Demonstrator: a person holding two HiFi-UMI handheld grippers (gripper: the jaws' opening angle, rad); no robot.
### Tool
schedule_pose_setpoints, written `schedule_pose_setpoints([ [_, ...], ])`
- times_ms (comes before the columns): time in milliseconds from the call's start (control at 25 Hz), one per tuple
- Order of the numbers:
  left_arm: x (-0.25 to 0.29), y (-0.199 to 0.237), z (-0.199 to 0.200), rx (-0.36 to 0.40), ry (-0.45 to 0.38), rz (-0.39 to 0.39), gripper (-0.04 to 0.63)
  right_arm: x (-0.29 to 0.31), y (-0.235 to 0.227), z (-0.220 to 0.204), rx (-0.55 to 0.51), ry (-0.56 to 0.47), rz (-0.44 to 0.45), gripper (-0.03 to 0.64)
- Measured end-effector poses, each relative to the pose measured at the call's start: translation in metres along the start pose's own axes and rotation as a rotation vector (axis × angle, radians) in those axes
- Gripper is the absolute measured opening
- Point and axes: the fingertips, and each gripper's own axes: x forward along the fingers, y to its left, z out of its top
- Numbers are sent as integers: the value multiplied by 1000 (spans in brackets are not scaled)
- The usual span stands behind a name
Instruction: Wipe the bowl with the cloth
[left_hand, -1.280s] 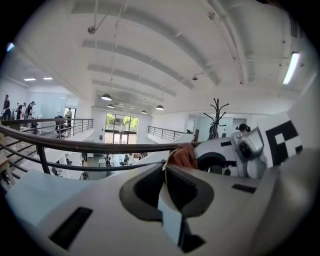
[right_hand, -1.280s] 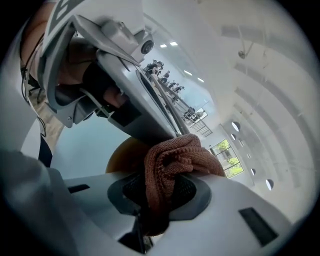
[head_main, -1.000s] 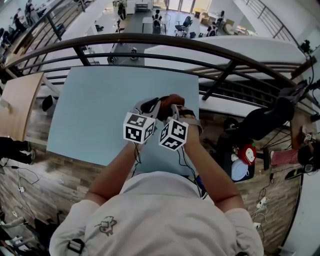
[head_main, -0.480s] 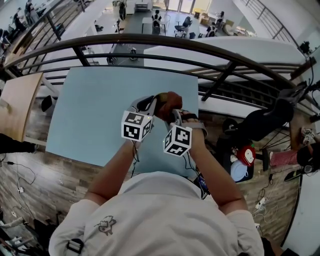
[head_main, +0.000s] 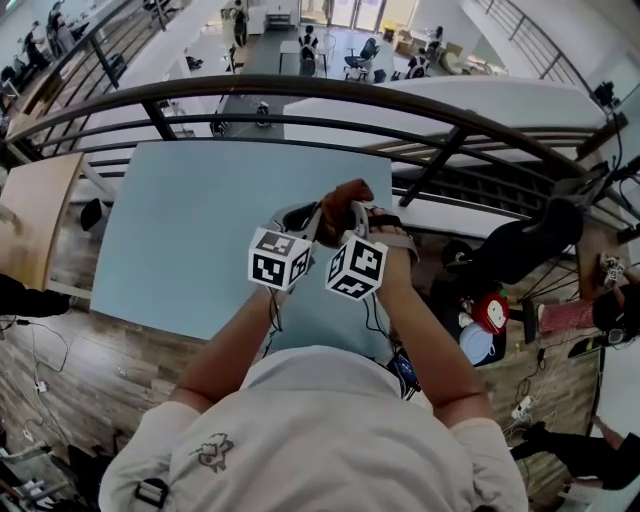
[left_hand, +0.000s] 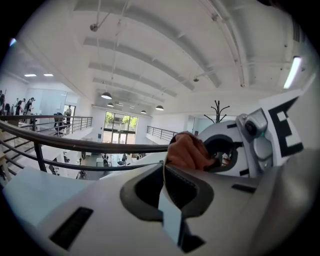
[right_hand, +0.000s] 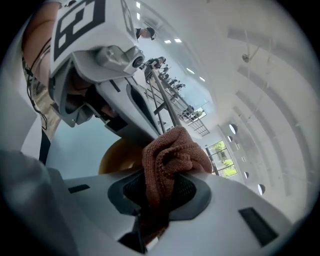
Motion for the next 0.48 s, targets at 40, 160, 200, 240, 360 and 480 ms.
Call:
schedule_pose_setpoints([
  [40,0,-2,3,-7,-8,-4,23,4,4,1,-5,7,9,94],
  [160,-5,-5,11,-4,-21,-9,26,15,23,0,-11,40,62,94],
  [200,-6,-6,13,5,-26,-5,29,16,29,1,-10,40,78,94],
  [240,-8,-6,15,14,-33,1,29,16,33,3,-11,35,87,94],
  [360,-10,-2,17,26,-51,16,29,11,37,12,-28,13,89,92],
  [480,-12,2,18,28,-57,25,28,4,40,18,-58,-12,102,92],
])
